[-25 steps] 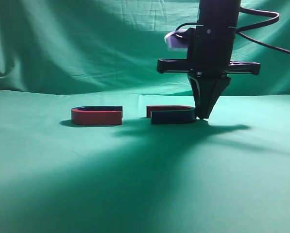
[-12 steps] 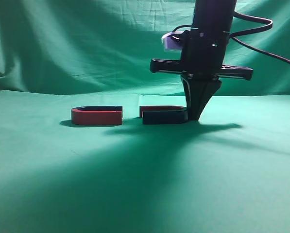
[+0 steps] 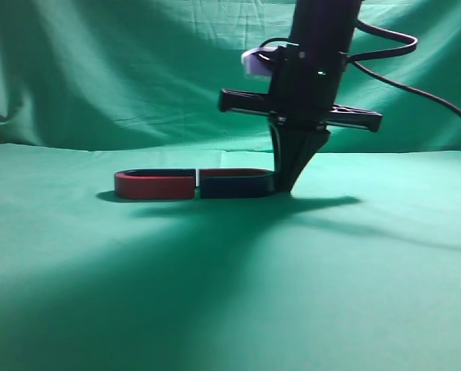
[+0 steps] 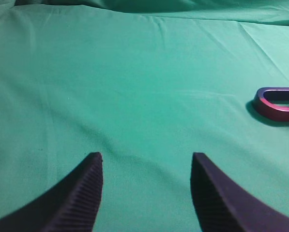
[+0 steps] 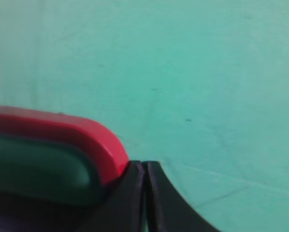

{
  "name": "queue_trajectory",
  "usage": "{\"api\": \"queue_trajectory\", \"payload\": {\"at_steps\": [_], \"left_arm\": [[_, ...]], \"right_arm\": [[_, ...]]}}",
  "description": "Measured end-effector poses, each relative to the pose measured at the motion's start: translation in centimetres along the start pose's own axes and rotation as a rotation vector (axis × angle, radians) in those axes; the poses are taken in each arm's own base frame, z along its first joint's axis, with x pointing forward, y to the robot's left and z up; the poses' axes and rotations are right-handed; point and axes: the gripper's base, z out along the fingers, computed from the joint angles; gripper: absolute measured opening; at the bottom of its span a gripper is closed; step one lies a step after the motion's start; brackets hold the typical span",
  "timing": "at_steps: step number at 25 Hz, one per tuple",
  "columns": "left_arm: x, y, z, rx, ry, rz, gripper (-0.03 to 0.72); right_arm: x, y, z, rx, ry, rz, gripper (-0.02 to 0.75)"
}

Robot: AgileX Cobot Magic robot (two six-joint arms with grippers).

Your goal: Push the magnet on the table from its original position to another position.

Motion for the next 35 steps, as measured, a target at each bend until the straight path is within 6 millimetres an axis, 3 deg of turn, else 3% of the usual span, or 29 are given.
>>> {"api": "queue_trajectory", "payload": {"at_steps": [8,12,17,22,26,31,35], "left_arm": [[0.0,0.0,0.0,0.000,0.000,0.000,0.372],[0.0,0.0,0.0,0.000,0.000,0.000,0.372],[0.0,0.0,0.0,0.000,0.000,0.000,0.372],[0.0,0.0,0.0,0.000,0.000,0.000,0.372],[0.0,0.0,0.0,0.000,0.000,0.000,0.372],[0.0,0.0,0.0,0.000,0.000,0.000,0.372],[0.0,0.0,0.0,0.000,0.000,0.000,0.372]], "right_arm": [[0.1,0.9,0.2,-0.009,-0.012,-0.019,0.000],[-0.2,1.1,-1.9,0.012,0.015,-0.042,0.000],[-1.0,1.6,-9.2,0.032,-0.036,-0.078,0.000],[0.6,1.7,-17.5,0.014,-0.149,-0.087,0.000],[3.2,1.4,-23.9,0.001,-0.246,-0.097,0.000],[6.9,0.6,-30.4,0.002,-0.391,-0.107,0.000],[11.7,-0.5,-33.6,-0.006,-0.465,-0.110,0.000]]}}
